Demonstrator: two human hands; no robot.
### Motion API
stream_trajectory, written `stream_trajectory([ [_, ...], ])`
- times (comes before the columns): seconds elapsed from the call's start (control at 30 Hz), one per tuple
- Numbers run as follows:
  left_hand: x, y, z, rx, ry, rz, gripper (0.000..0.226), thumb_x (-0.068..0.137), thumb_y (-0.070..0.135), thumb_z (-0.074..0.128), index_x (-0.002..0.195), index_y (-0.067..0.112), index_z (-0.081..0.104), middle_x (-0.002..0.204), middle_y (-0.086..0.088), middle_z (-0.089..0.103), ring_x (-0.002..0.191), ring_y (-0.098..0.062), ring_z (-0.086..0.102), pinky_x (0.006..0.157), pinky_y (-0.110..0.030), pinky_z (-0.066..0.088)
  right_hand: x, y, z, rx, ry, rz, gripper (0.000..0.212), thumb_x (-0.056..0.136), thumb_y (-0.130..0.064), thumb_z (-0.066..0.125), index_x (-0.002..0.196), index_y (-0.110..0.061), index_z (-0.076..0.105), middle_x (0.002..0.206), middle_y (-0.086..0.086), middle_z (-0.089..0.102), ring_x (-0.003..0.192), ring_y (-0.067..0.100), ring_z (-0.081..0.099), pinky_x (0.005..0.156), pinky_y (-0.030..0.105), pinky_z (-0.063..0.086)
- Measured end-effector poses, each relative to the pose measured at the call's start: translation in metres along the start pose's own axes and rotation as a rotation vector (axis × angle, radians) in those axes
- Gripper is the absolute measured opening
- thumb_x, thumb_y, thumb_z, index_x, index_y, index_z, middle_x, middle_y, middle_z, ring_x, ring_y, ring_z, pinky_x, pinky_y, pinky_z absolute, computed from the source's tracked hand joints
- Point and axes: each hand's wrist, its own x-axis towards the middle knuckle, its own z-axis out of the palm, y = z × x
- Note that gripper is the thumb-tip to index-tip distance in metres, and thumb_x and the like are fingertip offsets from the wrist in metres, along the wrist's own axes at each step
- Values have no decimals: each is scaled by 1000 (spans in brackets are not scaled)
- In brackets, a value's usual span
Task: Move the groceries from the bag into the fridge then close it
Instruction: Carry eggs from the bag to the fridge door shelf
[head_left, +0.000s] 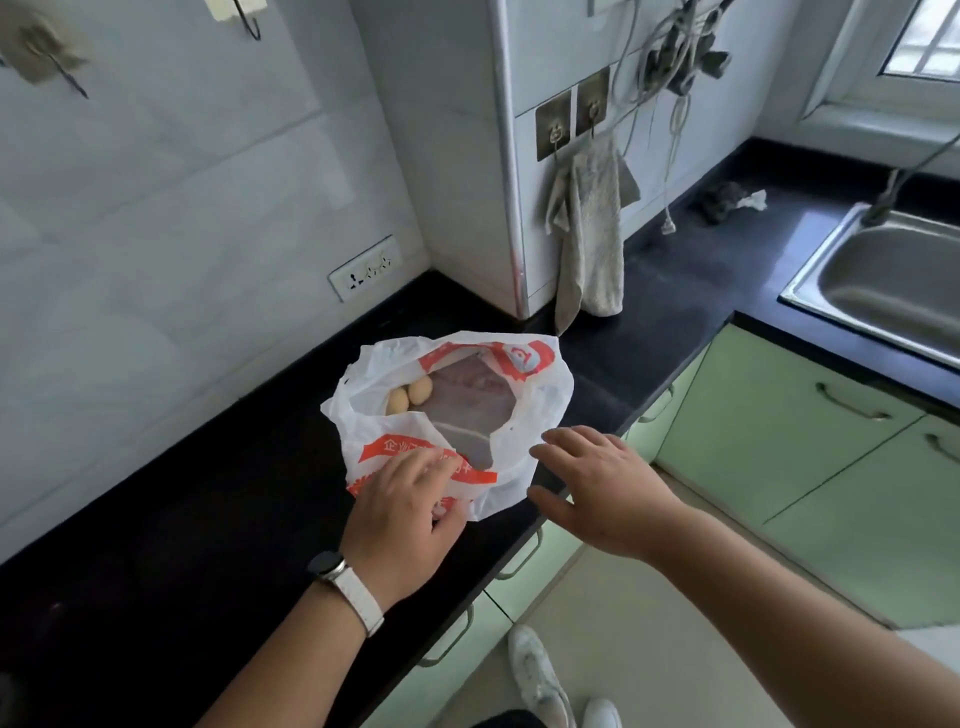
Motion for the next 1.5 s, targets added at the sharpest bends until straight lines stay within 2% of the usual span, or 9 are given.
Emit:
stream_trajectory([
  [0.27,73,-41,21,-20,3,8,48,90,46,43,123,17,63,123,-4,64,116,-22,58,93,-39,50,55,11,-16,-54,-40,27,53,96,-58,37,138,-27,47,144,-4,46,134,21,40,110,39,34],
  [0.53,112,-101,28,-33,-46,-39,54,91,50,37,131,20,58,135,2,58,124,-17,53,99,-40,48,119,-2,-19,-69,-57,-17,67,89,-64,20,139,-26,45,147,-2,44,135,22,39,112,40,33],
  [0.67,119,-123,26,-48,-46,-70,53,90,50,36,130,24,58,121,10,61,114,-11,55,93,-36,50,152,-8,-21,-83,-94,-72,54,97,-58,38,141,-27,44,149,-3,41,137,21,36,114,39,29],
  [0.9,129,-142,34,-1,-37,-174,45,87,48,37,113,24,64,107,7,64,104,-15,60,88,-32,49,213,-9,-16,-88,-176,-186,56,96,-57,42,146,-32,34,154,-5,33,142,19,28,117,38,23],
  [1.03,139,-150,44,-18,-131,-235,37,91,43,49,124,28,58,121,6,60,118,-16,54,100,-35,44,249,-8,-5,-79,-224,-272,54,94,-58,45,143,-34,38,151,-4,37,141,22,32,116,41,27],
  [1.2,154,-156,57,-51,-240,-279,40,93,42,48,131,33,52,130,9,54,123,-13,49,105,-35,41,279,-5,15,-35,-278,-394,48,95,-55,45,137,-32,45,140,-3,49,129,21,45,109,43,39],
  [1.33,160,-161,65,-46,-286,-318,41,95,42,50,135,32,49,137,9,50,129,-11,43,110,-33,37,289,-4,38,-14,-355,-484,49,96,-49,45,142,-33,40,139,-5,50,130,19,45,112,44,36],
  [1.4,161,-165,69,-41,-289,-326,41,95,41,51,135,32,50,139,9,48,131,-11,42,110,-32,36,296,-1,47,5,-374,-473,49,96,-51,42,142,-36,38,141,-6,48,133,20,43,113,46,34],
  [1.5,164,-171,72,-9,-304,-337,37,94,39,53,130,28,55,140,5,48,132,-13,42,109,-31,34,306,1,49,41,-437,-429,64,88,-67,16,143,-41,35,145,-8,46,137,22,40,114,51,31],
])
